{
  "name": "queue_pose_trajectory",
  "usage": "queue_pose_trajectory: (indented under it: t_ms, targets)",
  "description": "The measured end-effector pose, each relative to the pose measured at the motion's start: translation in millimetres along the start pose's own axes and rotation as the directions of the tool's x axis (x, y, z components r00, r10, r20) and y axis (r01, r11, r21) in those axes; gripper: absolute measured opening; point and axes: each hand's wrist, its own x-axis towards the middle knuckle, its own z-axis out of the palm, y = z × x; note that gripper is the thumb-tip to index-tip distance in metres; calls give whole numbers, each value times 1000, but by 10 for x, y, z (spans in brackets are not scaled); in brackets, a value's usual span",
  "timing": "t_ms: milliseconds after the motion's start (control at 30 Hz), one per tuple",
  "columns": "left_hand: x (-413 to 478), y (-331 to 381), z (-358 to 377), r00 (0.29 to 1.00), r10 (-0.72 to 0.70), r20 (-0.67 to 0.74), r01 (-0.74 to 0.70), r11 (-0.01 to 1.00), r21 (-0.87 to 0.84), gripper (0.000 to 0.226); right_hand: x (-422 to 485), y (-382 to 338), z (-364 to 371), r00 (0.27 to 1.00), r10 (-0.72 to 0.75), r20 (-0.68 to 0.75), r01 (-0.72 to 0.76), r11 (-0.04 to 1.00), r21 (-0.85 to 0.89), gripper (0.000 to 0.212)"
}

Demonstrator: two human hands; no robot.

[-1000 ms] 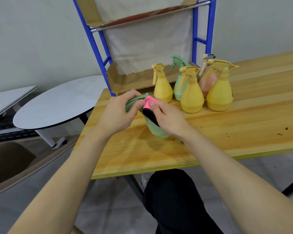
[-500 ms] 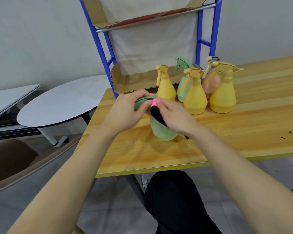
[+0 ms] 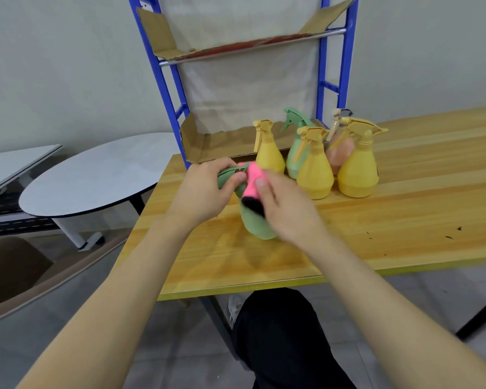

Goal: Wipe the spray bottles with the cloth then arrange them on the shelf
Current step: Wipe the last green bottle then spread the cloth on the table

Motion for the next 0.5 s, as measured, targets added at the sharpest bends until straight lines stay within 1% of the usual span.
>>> queue_pose_trajectory:
  t_ms: [67, 100, 167, 267, 333, 433, 500]
  targets:
    - [23, 35, 51, 995, -87, -45, 87, 996, 0, 19, -200, 36, 272, 995, -72, 63, 78, 991, -104, 59]
    - [31, 49, 71, 990, -130, -56, 129, 991, -15, 22, -256, 109, 373, 996, -82, 45, 88, 986, -139, 66]
    - [45, 94, 63, 981, -190, -32, 189, 981, -38, 23, -258, 205, 428, 997, -72, -16, 70, 992, -103, 68]
    - [51, 173, -12, 973, -224, 58, 229, 968, -99, 24, -215, 232, 381, 1000, -7, -3, 8, 1000, 20, 59]
    - [59, 227, -44, 968, -226, 105, 238, 963, -124, 29, -238, 247, 348, 999, 27, -45, -23, 997, 70, 46]
    - [102, 275, -81, 954, -263, 141, 276, 957, -84, 33, -279, 340, 324, 984, 98, -148, -87, 993, 75, 23]
    - [143, 298, -120, 946, -267, 182, 276, 961, -29, 36, -272, 407, 288, 975, 174, -139, -167, 984, 61, 20]
